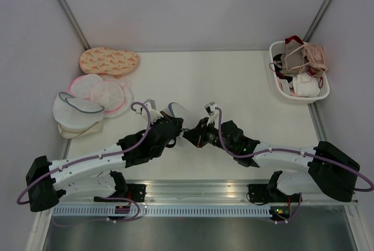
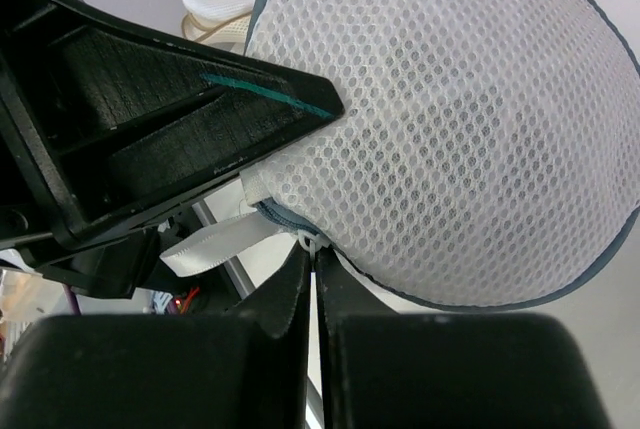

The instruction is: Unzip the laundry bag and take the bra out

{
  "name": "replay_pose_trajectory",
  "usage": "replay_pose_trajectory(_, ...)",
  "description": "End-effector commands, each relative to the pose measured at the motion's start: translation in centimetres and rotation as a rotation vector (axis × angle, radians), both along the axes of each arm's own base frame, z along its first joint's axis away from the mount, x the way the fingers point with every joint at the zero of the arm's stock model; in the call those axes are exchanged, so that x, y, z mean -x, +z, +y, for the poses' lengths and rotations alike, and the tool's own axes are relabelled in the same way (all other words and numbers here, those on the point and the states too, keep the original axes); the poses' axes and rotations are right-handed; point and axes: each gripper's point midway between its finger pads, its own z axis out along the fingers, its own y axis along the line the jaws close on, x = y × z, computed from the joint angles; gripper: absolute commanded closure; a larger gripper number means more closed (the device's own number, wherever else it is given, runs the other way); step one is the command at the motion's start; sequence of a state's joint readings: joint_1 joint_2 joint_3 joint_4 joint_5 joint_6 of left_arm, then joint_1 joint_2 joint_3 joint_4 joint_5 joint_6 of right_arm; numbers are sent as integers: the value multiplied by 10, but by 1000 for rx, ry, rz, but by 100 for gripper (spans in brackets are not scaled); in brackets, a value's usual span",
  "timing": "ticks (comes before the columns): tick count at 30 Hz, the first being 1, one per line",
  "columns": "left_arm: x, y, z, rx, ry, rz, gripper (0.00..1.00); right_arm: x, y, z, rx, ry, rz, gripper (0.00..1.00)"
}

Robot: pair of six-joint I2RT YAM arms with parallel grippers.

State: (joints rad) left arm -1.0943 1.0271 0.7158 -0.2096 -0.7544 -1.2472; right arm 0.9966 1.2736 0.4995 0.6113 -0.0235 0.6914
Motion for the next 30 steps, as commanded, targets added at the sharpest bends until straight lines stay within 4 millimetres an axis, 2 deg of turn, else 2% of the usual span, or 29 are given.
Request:
replay_pose_trajectory(1, 4, 4, -6, 62, -18, 10, 98, -16, 37, 0, -71, -62, -79, 100)
replay_pose_trajectory(5, 3, 7, 0, 64, 1, -5, 98, -13, 28, -9, -23, -66, -63, 100)
replay_pose_trajectory(10, 0, 14, 9, 67, 23, -26, 98, -4, 5, -25, 55, -67, -22, 100)
replay_pose_trajectory(14, -2, 14, 13, 61, 34, -27, 98, 3, 0, -34, 78, -64, -15, 100)
replay_pose_trajectory(19, -6, 16, 17, 52, 40, -34, 98, 11, -20, -37, 168, -20, 24, 100)
replay_pose_trajectory(22, -9, 16, 22, 38, 43, -41, 98, 18, -43, -39, 267, 18, 66, 100)
replay_pose_trajectory(26, -14, 18, 28, 11, 4, -86, 98, 16, -71, -59, 425, -26, 110, 100)
replay_pose_trajectory(29, -16, 18, 26, 12, -70, -122, 98, 5, -81, -76, 523, -112, 115, 100)
replay_pose_trajectory(30, -16, 20, 23, 22, -102, -143, 98, 0, -78, -80, 538, -144, 107, 100)
